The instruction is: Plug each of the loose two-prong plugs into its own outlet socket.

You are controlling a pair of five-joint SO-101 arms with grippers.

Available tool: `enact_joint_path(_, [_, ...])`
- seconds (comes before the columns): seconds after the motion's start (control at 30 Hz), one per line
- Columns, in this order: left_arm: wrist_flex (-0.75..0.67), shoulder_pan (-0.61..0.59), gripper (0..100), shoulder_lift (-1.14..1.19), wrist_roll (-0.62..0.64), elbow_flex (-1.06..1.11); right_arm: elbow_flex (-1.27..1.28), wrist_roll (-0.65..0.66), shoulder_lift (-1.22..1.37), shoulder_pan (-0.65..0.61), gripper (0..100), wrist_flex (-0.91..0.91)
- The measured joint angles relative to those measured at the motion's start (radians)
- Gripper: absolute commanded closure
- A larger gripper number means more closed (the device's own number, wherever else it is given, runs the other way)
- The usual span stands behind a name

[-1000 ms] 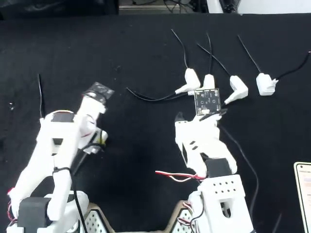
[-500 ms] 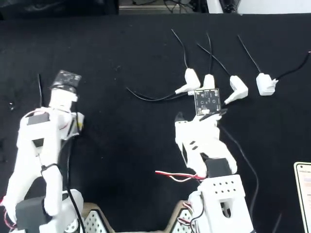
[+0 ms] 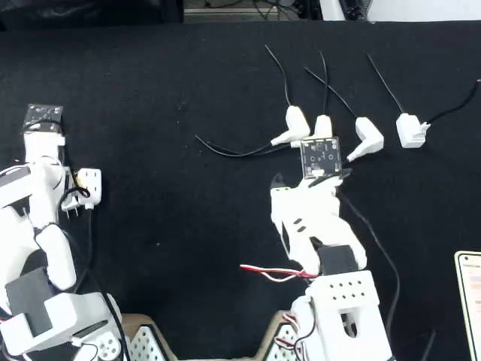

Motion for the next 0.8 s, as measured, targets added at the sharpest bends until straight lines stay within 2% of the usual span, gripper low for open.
enact_joint_path(0.13, [0.009,-0.002,78,-0.005,0.000,-0.006,0.000,0.000,0.000,0.000,77.6,0.000])
enact_joint_path(0.3, [0.186,0.031,78,-0.092,0.012,-0.055,0.000,0.000,0.000,0.000,77.6,0.000])
enact_joint_path(0.43, [0.292,0.109,77,-0.132,0.129,-0.077,0.000,0.000,0.000,0.000,77.6,0.000])
enact_joint_path(0.63, [0.267,0.144,74,-0.072,0.305,-0.095,0.000,0.000,0.000,0.000,77.6,0.000])
enact_joint_path(0.8, [0.253,0.133,75,0.089,0.348,-0.166,0.000,0.000,0.000,0.000,77.6,0.000])
